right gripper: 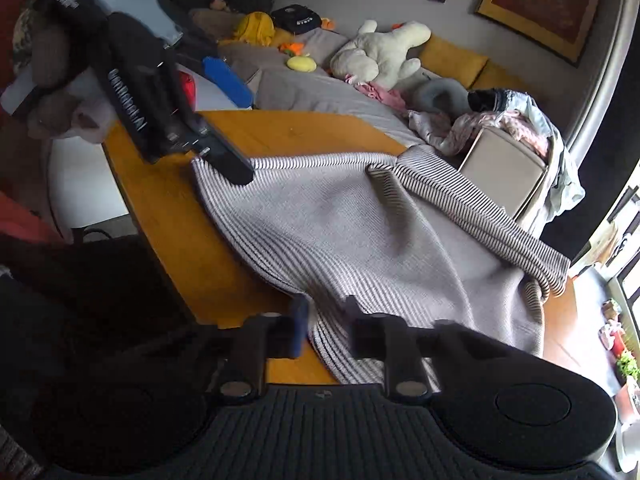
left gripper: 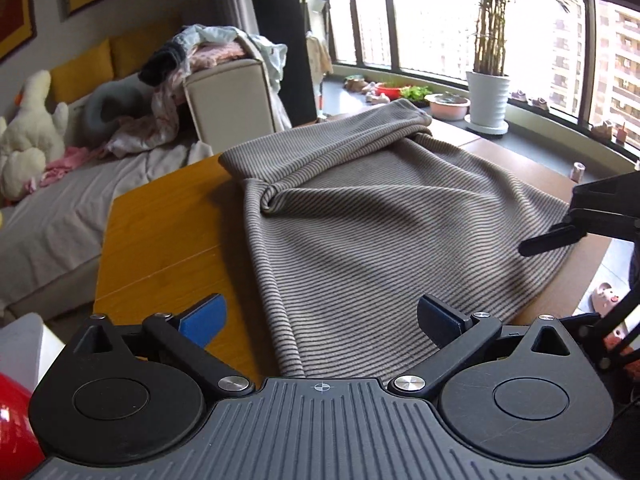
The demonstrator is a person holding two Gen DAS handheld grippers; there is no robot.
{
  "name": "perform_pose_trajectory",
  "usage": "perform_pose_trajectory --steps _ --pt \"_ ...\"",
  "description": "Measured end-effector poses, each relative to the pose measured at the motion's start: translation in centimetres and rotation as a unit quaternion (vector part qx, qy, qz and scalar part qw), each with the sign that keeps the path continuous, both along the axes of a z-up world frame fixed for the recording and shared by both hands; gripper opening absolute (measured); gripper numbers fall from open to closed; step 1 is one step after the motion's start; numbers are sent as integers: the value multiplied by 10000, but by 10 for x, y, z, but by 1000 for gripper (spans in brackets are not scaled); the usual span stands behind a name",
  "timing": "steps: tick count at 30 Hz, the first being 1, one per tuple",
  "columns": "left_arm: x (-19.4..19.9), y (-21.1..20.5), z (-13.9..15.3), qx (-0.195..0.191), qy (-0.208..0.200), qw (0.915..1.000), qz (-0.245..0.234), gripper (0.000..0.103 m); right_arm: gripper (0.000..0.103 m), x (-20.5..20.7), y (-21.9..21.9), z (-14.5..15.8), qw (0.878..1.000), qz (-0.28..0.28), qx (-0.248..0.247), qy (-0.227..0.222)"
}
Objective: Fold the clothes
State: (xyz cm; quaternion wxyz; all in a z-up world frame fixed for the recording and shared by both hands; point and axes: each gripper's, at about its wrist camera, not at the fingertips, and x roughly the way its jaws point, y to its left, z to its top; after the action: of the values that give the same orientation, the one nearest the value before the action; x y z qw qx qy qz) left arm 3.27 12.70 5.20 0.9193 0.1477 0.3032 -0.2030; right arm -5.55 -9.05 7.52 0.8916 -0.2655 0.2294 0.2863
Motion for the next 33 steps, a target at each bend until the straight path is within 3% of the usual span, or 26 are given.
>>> perform_pose_trajectory --steps 4,7,11,13,15,17,19,20,21,23,28,30,33 --pt "-14 -10 -5 145 24 9987 -484 103 2 19 -28 40 9962 -602 437 -452" --pt "-15 -18 -19 414 86 9969 -656 103 2 26 -48 60 9926 -831 721 -514" --pt "-6 -22 -32 627 228 9965 -512 103 7 14 -47 52 9967 -240 776 7" --pt "-6 -20 -27 535 174 9972 -502 103 16 4 -31 35 9983 38 546 175" --pt "-3 -19 -20 493 85 9979 -414 103 36 -3 -14 17 9987 210 361 277" --pt "3 -20 -14 513 -16 9984 -252 103 48 -4 1 2 9992 268 189 241" --pt "6 -20 -8 501 -91 9986 -137 103 40 -3 11 -6 9995 290 -88 -5" --pt "7 -20 -5 470 -112 9988 -116 103 18 -2 13 -6 9994 260 -182 -149" --pt "8 -20 -2 440 -132 9989 -94 103 5 3 10 1 9996 141 -105 -231" --pt "6 -19 5 364 -172 9991 -132 103 0 14 2 19 9990 -144 113 -405" --pt "-11 -16 12 110 -149 9971 -740 103 0 29 -23 58 9940 -559 579 -744" --pt "-10 -21 1 384 -71 9963 -763 103 0 25 -29 61 9938 -490 616 -779" --pt "0 -25 -22 798 164 9950 -584 103 5 10 -32 55 9968 26 704 -367"
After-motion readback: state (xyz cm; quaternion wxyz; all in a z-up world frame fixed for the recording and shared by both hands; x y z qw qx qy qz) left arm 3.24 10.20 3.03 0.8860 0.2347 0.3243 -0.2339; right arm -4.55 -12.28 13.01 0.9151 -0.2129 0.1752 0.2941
